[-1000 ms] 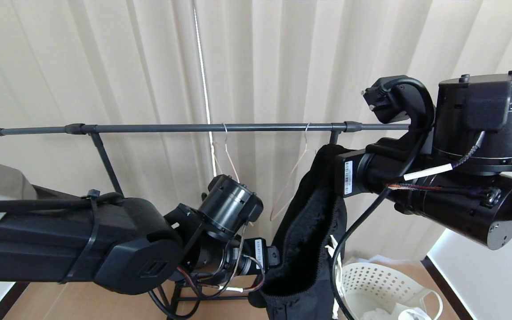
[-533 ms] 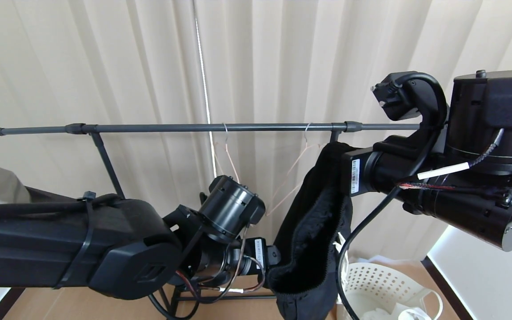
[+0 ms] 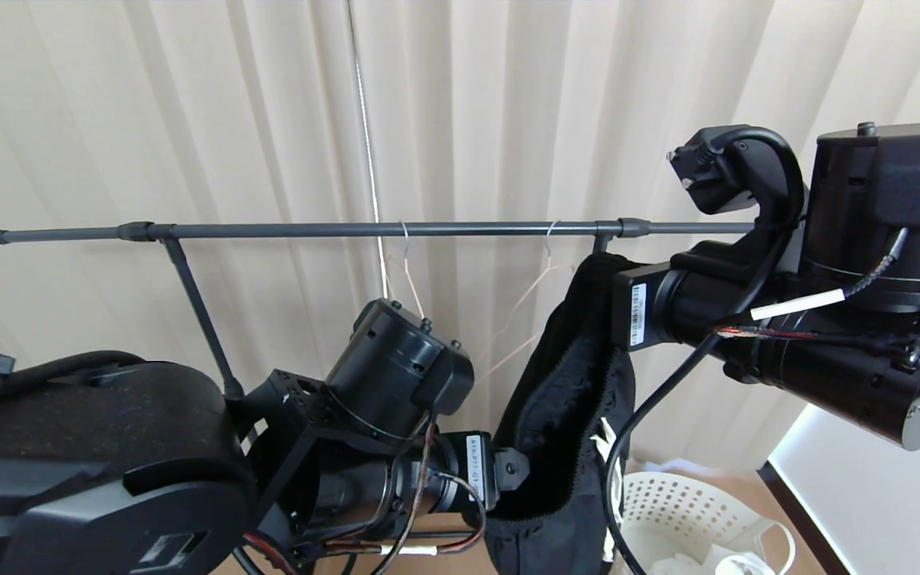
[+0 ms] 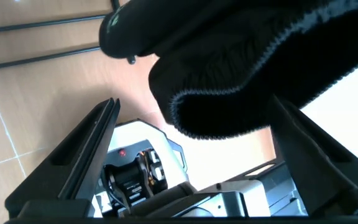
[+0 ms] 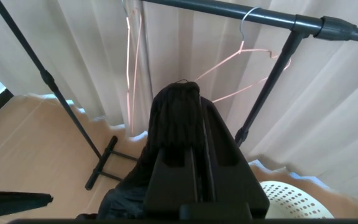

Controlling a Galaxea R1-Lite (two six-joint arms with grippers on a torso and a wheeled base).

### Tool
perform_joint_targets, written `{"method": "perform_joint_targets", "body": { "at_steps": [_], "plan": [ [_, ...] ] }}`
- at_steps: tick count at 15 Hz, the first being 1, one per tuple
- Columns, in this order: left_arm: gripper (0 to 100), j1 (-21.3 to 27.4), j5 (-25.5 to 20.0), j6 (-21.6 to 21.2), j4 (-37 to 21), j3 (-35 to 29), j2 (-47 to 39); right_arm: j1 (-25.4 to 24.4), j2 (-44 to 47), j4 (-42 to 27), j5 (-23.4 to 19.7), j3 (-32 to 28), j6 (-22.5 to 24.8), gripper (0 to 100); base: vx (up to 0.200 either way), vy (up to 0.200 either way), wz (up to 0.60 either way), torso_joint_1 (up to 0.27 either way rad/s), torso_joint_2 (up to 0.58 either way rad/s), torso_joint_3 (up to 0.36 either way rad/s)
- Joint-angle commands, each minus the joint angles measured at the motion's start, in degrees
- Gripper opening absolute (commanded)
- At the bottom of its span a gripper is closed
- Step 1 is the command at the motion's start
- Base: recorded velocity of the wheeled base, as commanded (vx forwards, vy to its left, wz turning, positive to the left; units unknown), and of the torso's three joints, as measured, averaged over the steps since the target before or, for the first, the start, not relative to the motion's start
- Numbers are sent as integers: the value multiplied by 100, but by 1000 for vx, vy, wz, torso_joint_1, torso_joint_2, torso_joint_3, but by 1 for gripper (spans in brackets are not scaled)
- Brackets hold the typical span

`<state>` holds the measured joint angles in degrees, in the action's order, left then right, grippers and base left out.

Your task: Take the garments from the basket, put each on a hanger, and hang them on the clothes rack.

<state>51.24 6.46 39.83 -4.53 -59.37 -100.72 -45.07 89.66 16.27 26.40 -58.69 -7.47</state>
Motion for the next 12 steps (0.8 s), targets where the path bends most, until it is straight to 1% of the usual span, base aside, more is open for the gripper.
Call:
{"method": "perform_joint_targets", "body": {
  "at_steps": [1, 5, 9, 12],
  "plan": [
    [100, 88, 13, 16, 14, 39, -115, -2, -36, -1, 5, 6, 0, 0, 0, 0, 0, 0, 0, 0],
    [100, 53, 162, 60, 5, 57, -466, -2, -124, -19, 5, 15, 0, 0, 0, 0, 0, 0, 0, 0],
    [100, 71, 180, 104, 5, 347, -466, 16, -142, 7, 5, 24, -9, 0, 0, 0, 0, 0, 0, 0],
    [100, 71, 171, 175, 14, 444, -563, 51, -203, 7, 5, 33, -17, 0, 0, 0, 0, 0, 0, 0]
  ]
}}
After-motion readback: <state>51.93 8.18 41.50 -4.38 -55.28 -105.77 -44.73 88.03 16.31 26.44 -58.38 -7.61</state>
